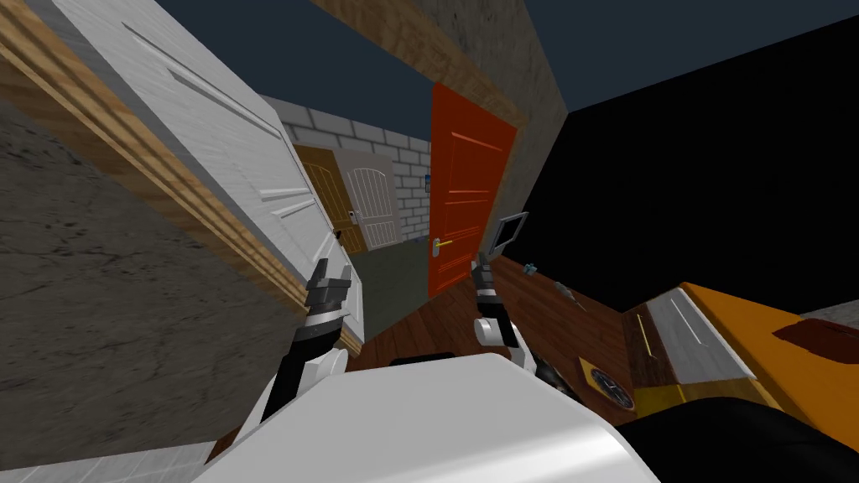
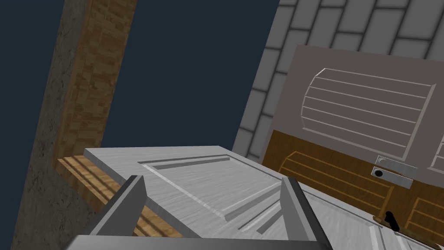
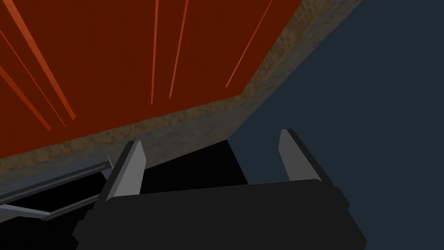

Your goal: Push the door open

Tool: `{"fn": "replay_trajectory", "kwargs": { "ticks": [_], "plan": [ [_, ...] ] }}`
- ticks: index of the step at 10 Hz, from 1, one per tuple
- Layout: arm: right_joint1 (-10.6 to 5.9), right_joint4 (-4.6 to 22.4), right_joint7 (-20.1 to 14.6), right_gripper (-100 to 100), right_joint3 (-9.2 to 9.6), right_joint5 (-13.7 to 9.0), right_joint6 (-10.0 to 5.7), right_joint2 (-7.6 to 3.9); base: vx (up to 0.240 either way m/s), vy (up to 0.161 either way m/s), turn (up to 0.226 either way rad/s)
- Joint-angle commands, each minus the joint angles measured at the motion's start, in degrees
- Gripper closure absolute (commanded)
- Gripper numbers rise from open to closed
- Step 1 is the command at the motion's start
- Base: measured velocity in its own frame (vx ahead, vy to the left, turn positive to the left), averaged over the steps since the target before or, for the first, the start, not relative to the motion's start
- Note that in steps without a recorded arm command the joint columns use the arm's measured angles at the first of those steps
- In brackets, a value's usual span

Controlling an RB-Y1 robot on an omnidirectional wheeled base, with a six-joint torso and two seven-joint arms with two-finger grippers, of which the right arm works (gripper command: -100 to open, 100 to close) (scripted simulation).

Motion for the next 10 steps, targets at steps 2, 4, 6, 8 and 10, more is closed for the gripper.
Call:
{"fn": "replay_trajectory", "kwargs": {
  "ticks": [2, 4, 6, 8, 10],
  "plan": [
    [-1.37, 2.95, -0.55, -100, 0.98, 0.14, 0.4, -0.57, 0.06, -0.098, 0.078],
    [-2.5, 5.35, -0.93, -100, 1.78, 0.27, 0.67, -0.91, 0.068, -0.108, 0.078],
    [-3.07, 6.58, -1.12, -100, 2.19, 0.34, 0.82, -1.06, 0.054, -0.068, 0.04],
    [-4.23, 9.07, -1.51, -100, 3.01, 0.48, 1.1, -1.34, 0.062, -0.094, 0.095],
    [-5.41, 11.6, -1.91, -100, 3.85, 0.62, 1.39, -1.56, 0.088, -0.101, 0.078]
  ]
}}
